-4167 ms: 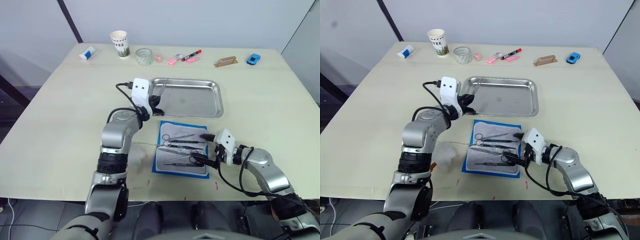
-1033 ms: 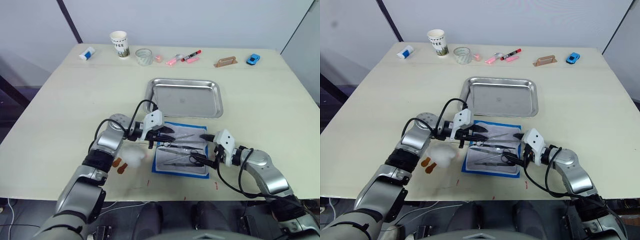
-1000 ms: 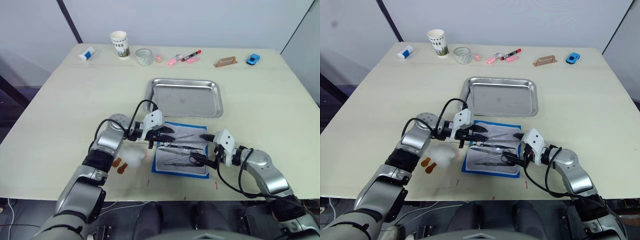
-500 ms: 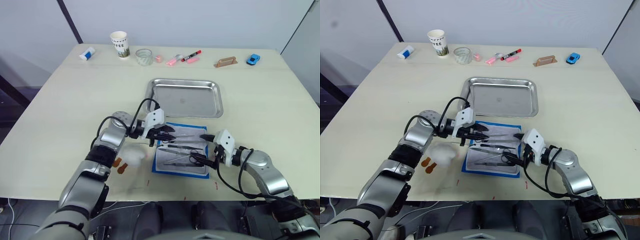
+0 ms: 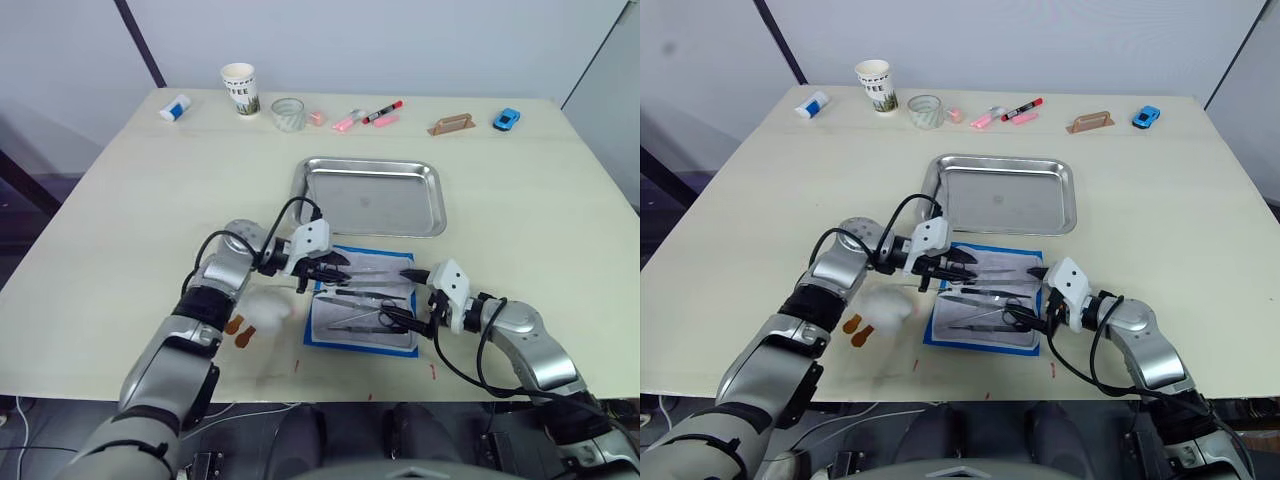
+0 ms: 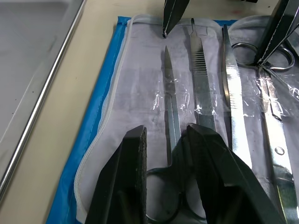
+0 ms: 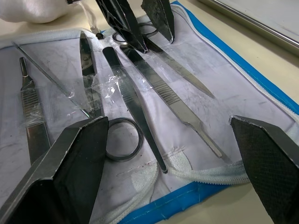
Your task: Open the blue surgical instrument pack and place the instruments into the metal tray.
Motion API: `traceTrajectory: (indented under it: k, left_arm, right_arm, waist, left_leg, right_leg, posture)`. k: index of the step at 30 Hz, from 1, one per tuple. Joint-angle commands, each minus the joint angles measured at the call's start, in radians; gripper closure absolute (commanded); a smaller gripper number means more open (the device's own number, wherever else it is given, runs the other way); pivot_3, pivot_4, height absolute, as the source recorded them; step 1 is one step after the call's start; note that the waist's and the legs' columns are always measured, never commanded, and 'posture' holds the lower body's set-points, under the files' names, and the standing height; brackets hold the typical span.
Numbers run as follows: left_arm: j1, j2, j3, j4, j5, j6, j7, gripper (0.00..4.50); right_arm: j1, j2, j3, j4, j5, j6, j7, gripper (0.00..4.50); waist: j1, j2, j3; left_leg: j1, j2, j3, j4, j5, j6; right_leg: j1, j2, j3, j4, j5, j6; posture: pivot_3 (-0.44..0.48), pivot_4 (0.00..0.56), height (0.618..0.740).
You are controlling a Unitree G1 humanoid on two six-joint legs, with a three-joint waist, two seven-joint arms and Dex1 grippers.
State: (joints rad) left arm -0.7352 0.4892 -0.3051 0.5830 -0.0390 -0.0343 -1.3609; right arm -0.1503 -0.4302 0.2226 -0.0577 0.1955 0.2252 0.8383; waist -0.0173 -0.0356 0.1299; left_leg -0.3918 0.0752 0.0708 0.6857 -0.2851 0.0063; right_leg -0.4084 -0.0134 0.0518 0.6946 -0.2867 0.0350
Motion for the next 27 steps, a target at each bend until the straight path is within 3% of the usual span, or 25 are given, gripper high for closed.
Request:
traceTrajectory:
  k: [1,16,27]
  left_arm:
    - [-0.008,-0.004,-0.021,0.021,0.027,-0.005,-0.016,4.45]
    - [-0.066,-0.014,-0.008,-0.033,-0.001,0.096,-0.053,4.45]
    - [-0.108,0.041,-0.039,-0.149,0.038,0.276,-0.078,4.45]
  right_arm:
    - [0.042,-0.008,0.042,0.080,-0.063,0.046,-0.034,0.00]
    - [0.034,-0.005,0.043,0.088,-0.063,0.043,-0.033,0.00]
    - [0.036,-0.004,0.043,0.090,-0.062,0.043,-0.033,0.00]
  waist:
    - [0.000,0.000,0.000]
    - [-0.001,0.000,0.000]
    - [-0.001,0.000,0.000]
  left_leg:
    - [0.000,0.000,0.000,0.000,0.000,0.000]
    - [0.000,0.000,0.000,0.000,0.000,0.000]
    - [-0.001,0.000,0.000,0.000,0.000,0.000]
  right_leg:
    - [0.000,0.000,0.000,0.000,0.000,0.000]
    - [0.000,0.000,0.000,0.000,0.000,0.000]
    - [0.000,0.000,0.000,0.000,0.000,0.000]
  posture:
    - [0.000,0.150,0.718]
    - [0.000,0.150,0.718]
    - [0.000,0.150,0.718]
